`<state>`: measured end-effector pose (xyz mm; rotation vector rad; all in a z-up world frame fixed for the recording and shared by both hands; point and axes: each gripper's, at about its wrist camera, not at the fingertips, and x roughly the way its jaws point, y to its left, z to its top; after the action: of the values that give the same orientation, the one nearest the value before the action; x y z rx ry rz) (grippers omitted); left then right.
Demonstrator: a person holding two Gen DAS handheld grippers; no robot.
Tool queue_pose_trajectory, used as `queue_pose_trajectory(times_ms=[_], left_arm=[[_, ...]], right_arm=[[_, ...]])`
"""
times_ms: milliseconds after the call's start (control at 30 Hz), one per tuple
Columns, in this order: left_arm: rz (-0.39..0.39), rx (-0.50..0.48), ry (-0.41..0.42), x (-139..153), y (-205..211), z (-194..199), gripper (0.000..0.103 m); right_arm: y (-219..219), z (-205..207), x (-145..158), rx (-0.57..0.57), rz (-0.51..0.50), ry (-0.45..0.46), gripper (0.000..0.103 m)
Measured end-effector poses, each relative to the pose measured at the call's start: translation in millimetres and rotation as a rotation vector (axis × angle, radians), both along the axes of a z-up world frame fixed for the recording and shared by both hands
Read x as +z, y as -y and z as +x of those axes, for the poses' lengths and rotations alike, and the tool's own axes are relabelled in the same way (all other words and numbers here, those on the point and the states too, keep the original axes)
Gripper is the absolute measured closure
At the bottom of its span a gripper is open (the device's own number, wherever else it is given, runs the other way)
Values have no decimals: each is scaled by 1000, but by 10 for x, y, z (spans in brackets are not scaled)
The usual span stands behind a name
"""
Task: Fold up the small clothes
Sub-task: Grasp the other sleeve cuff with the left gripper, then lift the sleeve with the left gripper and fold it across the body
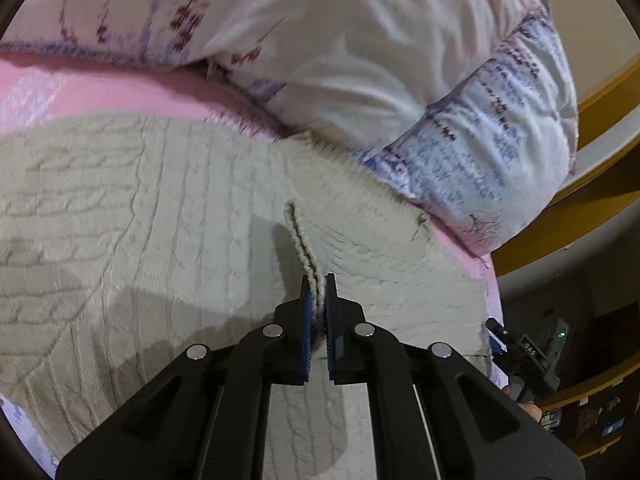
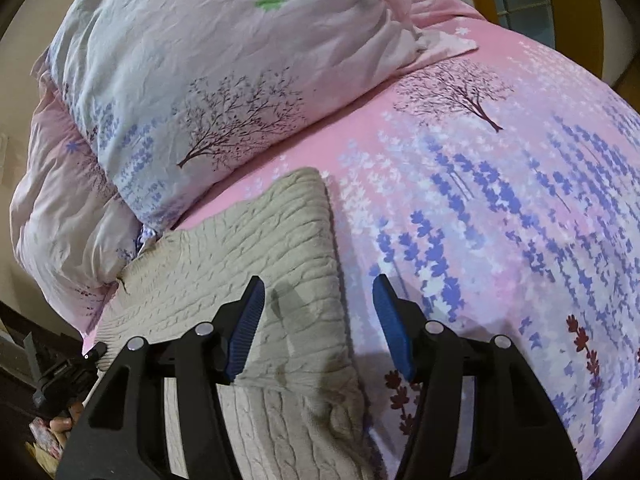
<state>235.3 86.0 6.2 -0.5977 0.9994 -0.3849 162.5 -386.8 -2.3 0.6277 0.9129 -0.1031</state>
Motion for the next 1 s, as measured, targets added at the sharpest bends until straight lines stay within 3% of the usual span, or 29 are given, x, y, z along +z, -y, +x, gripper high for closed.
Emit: queue_pose_trajectory(times_ms=[67, 133, 167, 267, 300, 400, 467, 500, 567, 667, 733, 833, 1000], left_arm=[[-3, 7, -17, -56, -11, 1, 98], [0, 9, -21, -79, -37, -19, 98], [8, 11, -20, -81, -33, -26, 98], [73, 12, 4, -71, 28, -25, 98], [114, 20, 22, -71, 48, -7, 98], [140, 19, 45, -96, 79, 22, 98], [159, -2, 60, -58, 100, -22, 98], [152, -9, 66, -35, 89, -55, 98], [121, -27, 86, 65, 7, -192, 97], [100, -6, 132, 246, -216, -470, 85], [83, 52, 156, 360, -509, -734, 51], [64, 176, 153, 424, -1051, -1091, 48], [-37, 424, 28, 224, -1943, -1561, 51]], right_arm=[[-27, 5, 0, 11, -12, -4, 49], [-69, 19, -14, 31, -35, -15, 87], [-88, 27, -27, 41, -42, -21, 93], [-152, 8, -2, 28, -124, -19, 95], [-156, 8, -18, 8, -124, -28, 95], [-181, 18, -18, -10, -143, -42, 90], [-270, 26, 28, -7, -210, -64, 77], [-331, 28, 58, -11, -243, -72, 66], [-459, -29, 185, -2, -286, -37, 58], [-668, -83, 355, 50, -317, 19, 53], [-882, -98, 456, 113, -329, 55, 48], [-1118, -86, 507, 194, -305, 66, 46], [-1623, 15, 420, 348, -203, 48, 46]])
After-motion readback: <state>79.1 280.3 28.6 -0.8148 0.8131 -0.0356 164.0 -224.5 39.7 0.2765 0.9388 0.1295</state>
